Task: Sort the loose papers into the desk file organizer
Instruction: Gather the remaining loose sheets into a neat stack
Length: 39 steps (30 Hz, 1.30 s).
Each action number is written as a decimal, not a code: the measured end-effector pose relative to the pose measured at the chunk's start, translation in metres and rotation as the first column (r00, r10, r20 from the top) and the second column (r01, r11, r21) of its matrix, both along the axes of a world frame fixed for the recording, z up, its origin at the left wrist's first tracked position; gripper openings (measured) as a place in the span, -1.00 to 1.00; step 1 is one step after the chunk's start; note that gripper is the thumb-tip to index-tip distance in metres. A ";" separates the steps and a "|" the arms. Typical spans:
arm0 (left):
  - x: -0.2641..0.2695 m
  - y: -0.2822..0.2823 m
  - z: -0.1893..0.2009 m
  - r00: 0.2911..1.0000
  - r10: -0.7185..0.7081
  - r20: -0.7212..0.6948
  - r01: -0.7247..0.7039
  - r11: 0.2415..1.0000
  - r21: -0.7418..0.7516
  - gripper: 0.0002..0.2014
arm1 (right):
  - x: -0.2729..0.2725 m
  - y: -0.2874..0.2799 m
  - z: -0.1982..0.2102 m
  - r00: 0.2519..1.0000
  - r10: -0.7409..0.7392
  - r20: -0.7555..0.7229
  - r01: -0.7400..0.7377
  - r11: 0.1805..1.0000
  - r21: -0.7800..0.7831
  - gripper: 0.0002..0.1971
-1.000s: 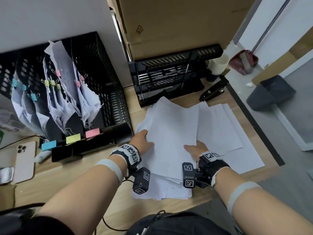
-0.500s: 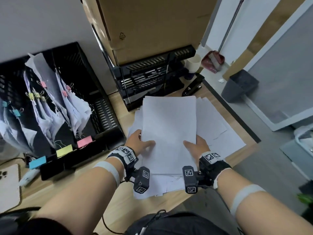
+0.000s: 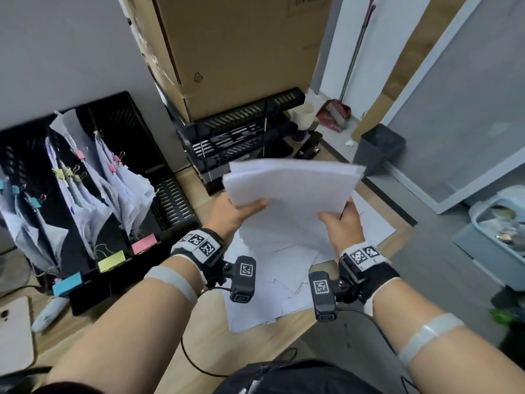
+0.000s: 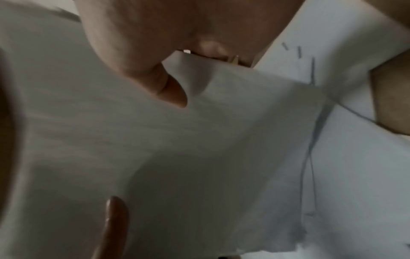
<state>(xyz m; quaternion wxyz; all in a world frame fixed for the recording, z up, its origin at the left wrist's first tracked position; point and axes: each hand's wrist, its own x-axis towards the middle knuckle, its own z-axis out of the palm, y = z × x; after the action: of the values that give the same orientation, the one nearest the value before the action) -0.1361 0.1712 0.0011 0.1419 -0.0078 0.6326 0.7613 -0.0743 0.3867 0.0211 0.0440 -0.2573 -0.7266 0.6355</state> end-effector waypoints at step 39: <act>-0.037 0.002 -0.102 0.861 0.169 0.479 0.233 0.707 -0.667 -0.34 | -0.058 0.024 -0.117 0.763 0.080 0.641 0.096 0.967 -0.235 -0.51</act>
<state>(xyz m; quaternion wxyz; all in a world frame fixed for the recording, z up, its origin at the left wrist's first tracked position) -0.1733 0.1734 -0.1009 0.3027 -0.2496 0.8142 0.4280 -0.1322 0.4110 -0.0958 -0.2393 -0.4666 -0.6086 0.5955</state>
